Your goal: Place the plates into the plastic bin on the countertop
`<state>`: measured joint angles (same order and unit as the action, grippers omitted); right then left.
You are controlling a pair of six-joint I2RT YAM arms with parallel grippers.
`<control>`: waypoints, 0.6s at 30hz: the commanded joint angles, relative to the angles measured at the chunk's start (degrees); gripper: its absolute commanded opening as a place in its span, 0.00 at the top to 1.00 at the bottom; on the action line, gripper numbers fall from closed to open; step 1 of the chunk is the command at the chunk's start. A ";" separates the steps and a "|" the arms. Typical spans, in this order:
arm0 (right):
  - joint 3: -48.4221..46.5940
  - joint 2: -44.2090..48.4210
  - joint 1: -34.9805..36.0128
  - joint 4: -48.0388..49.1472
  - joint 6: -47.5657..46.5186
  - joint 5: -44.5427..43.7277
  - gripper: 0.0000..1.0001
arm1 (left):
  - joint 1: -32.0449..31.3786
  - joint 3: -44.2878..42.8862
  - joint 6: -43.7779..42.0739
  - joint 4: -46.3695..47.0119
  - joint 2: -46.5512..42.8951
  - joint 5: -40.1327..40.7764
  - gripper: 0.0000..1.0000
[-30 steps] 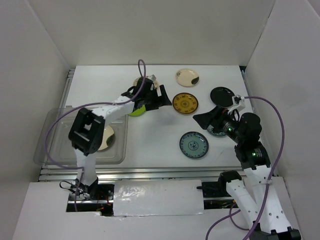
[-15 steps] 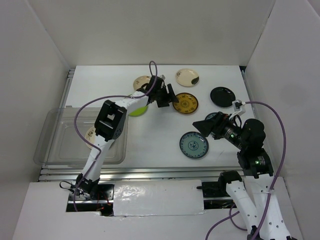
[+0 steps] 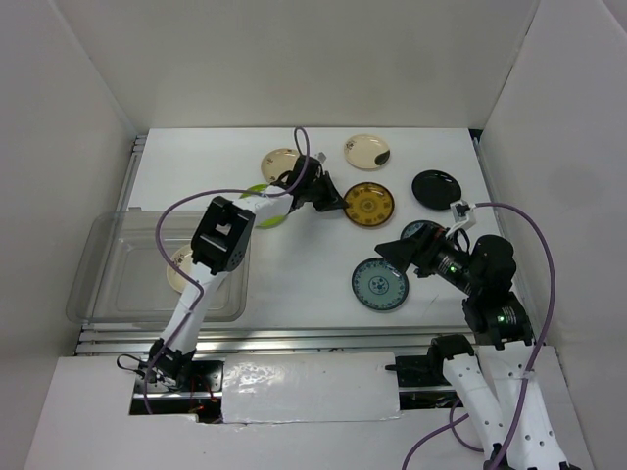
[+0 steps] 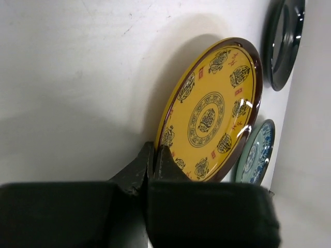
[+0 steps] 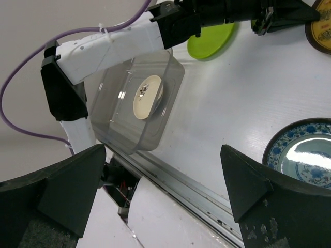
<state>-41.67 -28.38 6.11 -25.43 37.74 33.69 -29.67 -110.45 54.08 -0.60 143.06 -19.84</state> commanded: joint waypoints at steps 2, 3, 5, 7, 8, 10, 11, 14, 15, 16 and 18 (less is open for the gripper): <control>-0.95 0.17 -0.04 0.65 -0.91 0.24 0.00 | 0.58 14.05 1.20 10.22 -9.96 0.75 1.00; -0.87 0.08 -0.04 0.65 -1.17 -0.03 0.00 | 0.67 17.78 1.37 12.27 -13.48 1.89 1.00; -0.87 -0.44 -0.04 1.17 -1.17 -0.12 0.00 | 0.93 25.24 0.68 13.09 -25.34 5.22 1.00; -0.43 -0.97 -0.04 1.87 -0.74 -0.12 0.00 | 1.45 27.65 -1.34 8.36 -36.03 7.78 1.00; -0.17 -1.32 -0.04 2.66 -0.73 0.49 0.00 | 1.63 29.05 -2.13 1.55 -39.49 11.71 1.00; 0.79 -1.68 0.04 4.06 -0.21 0.32 0.00 | 1.90 30.20 -3.46 -8.23 -48.52 18.13 1.00; 1.06 -1.85 0.22 4.51 0.14 0.23 0.00 | 2.16 30.99 -2.42 -16.37 -51.19 25.21 1.00; 2.21 -2.55 0.39 6.71 1.02 0.23 0.00 | 6.89 38.54 1.36 -24.25 -62.09 31.77 1.00; 2.47 -2.64 0.39 7.14 1.46 0.32 0.00 | 10.65 41.08 2.16 -26.97 -67.51 32.57 1.00; 2.56 -3.25 0.66 7.93 1.55 0.58 0.00 | 13.21 45.72 3.30 -28.82 -70.35 33.28 1.00; 2.65 -3.61 0.83 8.38 1.90 0.85 0.00 | 20.42 50.75 4.54 -31.03 -78.96 33.29 1.00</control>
<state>-39.57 -31.27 6.44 -22.28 38.81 33.69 -16.62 -67.94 55.27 -17.80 68.66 6.42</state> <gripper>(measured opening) 0.997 0.040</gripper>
